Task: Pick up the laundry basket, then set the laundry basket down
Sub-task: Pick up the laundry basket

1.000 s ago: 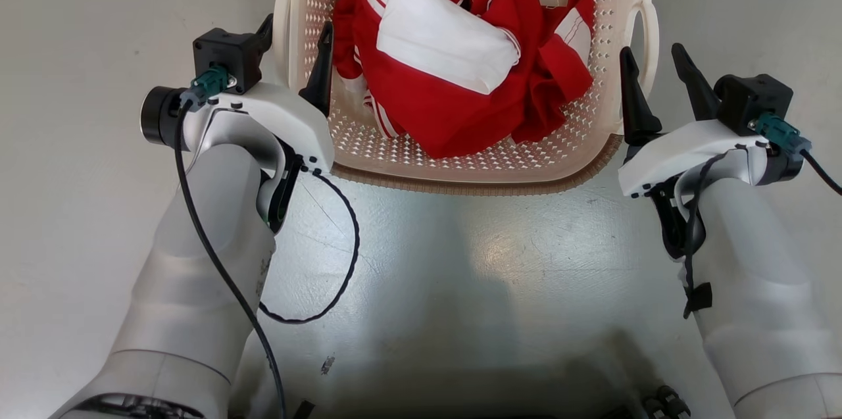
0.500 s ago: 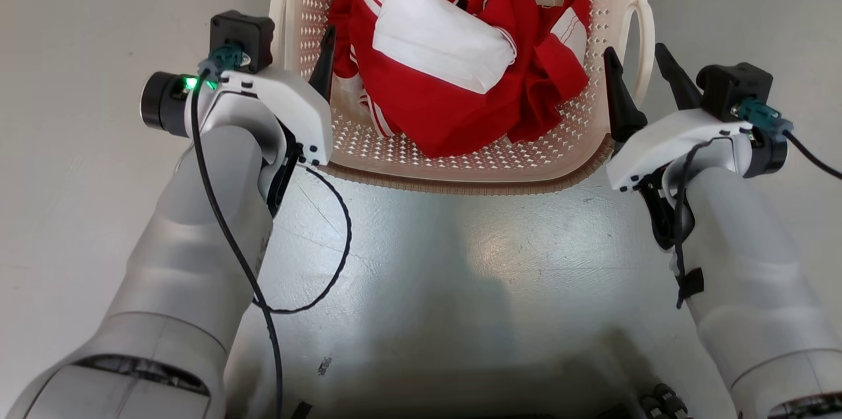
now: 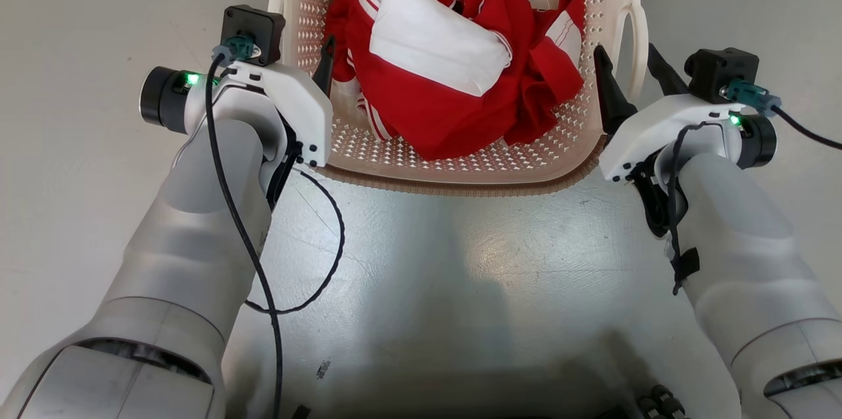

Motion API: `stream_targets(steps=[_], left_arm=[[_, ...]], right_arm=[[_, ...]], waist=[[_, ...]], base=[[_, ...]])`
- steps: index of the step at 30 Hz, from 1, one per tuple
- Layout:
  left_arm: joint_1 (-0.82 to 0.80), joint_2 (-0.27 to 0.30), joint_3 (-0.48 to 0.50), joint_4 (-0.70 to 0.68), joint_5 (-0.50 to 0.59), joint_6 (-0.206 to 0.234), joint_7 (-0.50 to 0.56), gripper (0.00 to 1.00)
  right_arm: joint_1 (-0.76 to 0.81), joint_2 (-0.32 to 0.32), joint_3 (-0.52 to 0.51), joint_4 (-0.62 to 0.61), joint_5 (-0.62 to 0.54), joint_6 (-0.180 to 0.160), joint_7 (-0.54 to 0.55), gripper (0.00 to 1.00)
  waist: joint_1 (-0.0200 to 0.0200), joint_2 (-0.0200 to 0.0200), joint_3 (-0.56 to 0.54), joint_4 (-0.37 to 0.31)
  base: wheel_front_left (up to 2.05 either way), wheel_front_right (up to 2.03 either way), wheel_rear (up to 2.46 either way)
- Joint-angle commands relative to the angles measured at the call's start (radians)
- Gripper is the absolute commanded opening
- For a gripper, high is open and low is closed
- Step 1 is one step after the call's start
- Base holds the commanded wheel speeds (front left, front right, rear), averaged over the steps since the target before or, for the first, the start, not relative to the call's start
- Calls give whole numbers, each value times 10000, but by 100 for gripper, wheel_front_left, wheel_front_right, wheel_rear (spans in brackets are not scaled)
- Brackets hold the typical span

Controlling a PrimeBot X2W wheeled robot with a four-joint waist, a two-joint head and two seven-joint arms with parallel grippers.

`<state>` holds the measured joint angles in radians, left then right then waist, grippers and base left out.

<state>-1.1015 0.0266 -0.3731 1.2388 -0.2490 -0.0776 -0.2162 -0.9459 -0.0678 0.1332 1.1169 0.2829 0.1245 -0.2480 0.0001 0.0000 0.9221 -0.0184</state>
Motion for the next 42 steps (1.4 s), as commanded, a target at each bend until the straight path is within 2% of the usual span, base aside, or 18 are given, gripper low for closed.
stream_targets(steps=[1, 17, 22, 26, 30, 31, 32, 33, 34, 35, 36, 42], left_arm=[[-31, 236, 10, 2, -150, 98, 5, 100], [-164, 236, -759, 135, -724, 217, 315, 100], [-206, 236, -991, 153, -885, 285, 331, 100], [-231, 236, -1149, 178, -997, 311, 335, 100], [-254, 236, -1338, 201, -1072, 299, 342, 100], [-260, 236, -1388, 205, -1092, 292, 350, 100], [-263, 236, -1439, 209, -1116, 284, 366, 100], [-266, 236, -1504, 206, -1130, 261, 381, 89], [-270, 236, -1581, 198, -1135, 235, 391, 49], [-271, 236, -1656, 199, -1139, 217, 415, 7], [-270, 236, -1696, 199, -1174, 211, 419, 0], [-181, 236, -1940, 116, -1489, 183, 532, 0]], right_arm=[[152, 173, 304, 160, 223, 62, -138, 100], [-325, 175, 1281, 1083, 1388, 62, 100, 100], [-370, 175, 1576, 1144, 1659, 62, 72, 92], [-393, 175, 1755, 1192, 1857, 62, 46, 93], [-418, 175, 1902, 1251, 2028, 62, 25, 81], [-424, 175, 1936, 1266, 2064, 62, 21, 67], [-430, 175, 1973, 1282, 2100, 62, 17, 49], [-436, 175, 2010, 1294, 2134, 62, 14, 32], [-438, 175, 2054, 1302, 2174, 62, 11, 9], [-436, 175, 2114, 1301, 2216, 62, 15, 0], [-435, 175, 2180, 1296, 2256, 62, 23, 0], [-450, 175, 2476, 1292, 2481, 62, 11, 0]], waist=[[-1, 0, -2, -1], [-1, 0, 5, 63], [-1, 0, 11, 47], [-1, 0, 26, 28], [-1, 0, 63, 13], [-1, 0, 76, 12], [-1, 0, 89, 9], [-1, 0, 102, 6], [-1, 0, 114, 6], [-1, 0, 126, 7], [-1, 0, 140, 8], [-1, 0, 152, 23]], base=[[0, 0, 0], [0, 0, 0], [0, 0, 0], [0, 0, 0], [0, 0, 0], [0, 0, 0], [0, 0, 0], [0, 0, 0], [0, 0, 0], [0, 0, 0], [0, 0, 0], [0, 0, 0]])
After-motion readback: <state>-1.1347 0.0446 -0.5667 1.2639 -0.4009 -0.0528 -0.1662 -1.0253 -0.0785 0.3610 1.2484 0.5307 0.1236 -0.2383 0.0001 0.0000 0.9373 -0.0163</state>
